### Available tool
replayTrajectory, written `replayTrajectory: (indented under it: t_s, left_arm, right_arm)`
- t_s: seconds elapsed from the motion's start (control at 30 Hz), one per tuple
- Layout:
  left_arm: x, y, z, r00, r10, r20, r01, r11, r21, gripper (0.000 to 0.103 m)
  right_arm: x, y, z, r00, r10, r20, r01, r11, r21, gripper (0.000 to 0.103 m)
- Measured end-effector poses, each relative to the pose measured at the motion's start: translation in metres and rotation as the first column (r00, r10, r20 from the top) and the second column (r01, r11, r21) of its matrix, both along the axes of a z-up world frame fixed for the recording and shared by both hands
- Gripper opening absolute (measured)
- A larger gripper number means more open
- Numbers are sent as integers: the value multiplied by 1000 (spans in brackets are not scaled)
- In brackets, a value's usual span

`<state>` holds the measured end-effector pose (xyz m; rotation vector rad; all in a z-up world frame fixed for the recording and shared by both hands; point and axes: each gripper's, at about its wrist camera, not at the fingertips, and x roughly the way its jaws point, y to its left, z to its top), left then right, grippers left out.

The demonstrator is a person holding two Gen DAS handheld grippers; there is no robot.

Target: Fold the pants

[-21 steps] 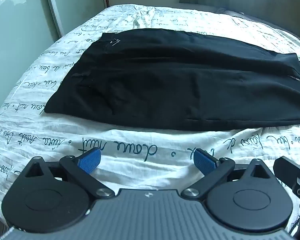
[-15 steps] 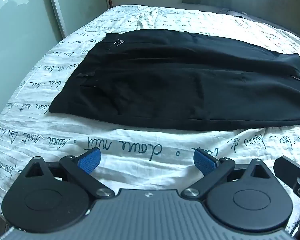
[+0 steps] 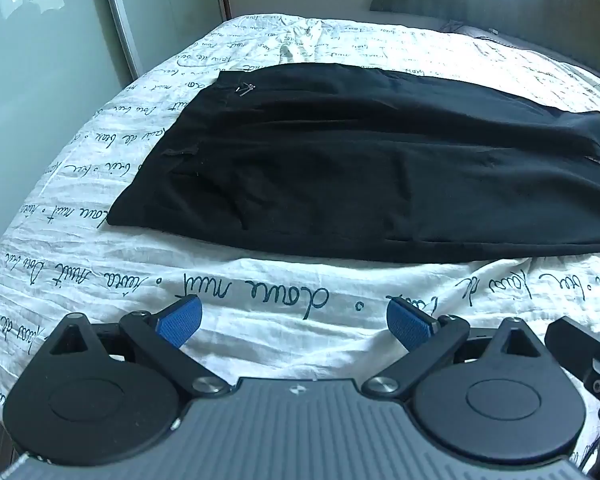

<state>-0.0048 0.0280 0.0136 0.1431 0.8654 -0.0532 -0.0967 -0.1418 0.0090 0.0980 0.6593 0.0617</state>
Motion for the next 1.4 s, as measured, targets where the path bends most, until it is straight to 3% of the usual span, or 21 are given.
replayTrajectory:
  t_s: [0.23,0.8,1.4]
  left_arm:
    - [3,8,-5,999,-18,-28,17,999,-45,98]
    - [6,9,-14,999,-17,-27,16,1000,-24,98]
    - [7,5,-17,999,-21,-28,21,1000,-8,99]
  right_arm:
    - [-3,2,3,1000,-1,1,1,1000,-14,103]
    - [0,15,2,999,31,15,-30,997,-72,103]
    - [-2,15,4,999,39,17,-38,997,-66,103]
